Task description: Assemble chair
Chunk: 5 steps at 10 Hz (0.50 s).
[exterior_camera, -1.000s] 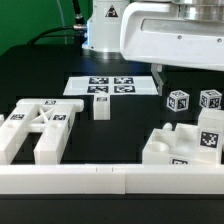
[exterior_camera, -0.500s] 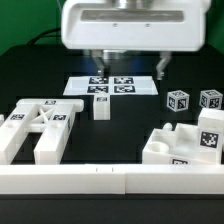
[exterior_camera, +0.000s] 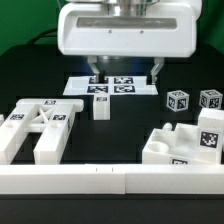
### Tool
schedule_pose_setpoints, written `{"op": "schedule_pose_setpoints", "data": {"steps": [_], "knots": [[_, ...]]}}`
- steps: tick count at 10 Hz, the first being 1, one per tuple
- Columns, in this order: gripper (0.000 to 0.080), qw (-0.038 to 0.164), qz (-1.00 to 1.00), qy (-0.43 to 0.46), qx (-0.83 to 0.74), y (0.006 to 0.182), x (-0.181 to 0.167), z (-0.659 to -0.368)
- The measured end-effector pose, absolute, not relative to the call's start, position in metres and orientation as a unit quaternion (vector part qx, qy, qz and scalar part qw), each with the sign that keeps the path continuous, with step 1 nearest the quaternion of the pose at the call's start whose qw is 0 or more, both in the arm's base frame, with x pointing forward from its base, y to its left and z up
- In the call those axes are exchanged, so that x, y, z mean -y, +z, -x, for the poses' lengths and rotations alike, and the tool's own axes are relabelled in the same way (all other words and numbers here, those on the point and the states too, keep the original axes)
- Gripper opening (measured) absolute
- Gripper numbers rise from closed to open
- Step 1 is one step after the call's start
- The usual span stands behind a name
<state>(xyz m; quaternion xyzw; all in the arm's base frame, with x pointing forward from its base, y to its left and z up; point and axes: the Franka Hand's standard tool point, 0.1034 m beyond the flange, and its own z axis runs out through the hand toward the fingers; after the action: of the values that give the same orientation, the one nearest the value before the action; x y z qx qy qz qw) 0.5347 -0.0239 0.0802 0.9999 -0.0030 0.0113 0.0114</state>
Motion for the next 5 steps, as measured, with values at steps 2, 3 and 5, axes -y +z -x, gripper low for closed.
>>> {"op": "schedule_pose_setpoints", "data": {"steps": [2, 3, 5], "knots": [[0.0649, 0.017, -1.000, 0.008, -0.021, 0.070, 0.045, -0.513], [0.0649, 0.018, -0.999, 0.013, -0.023, 0.066, 0.052, -0.507], [0.0649, 0.014, -1.000, -0.002, -0.022, 0.066, 0.050, -0.506]]}}
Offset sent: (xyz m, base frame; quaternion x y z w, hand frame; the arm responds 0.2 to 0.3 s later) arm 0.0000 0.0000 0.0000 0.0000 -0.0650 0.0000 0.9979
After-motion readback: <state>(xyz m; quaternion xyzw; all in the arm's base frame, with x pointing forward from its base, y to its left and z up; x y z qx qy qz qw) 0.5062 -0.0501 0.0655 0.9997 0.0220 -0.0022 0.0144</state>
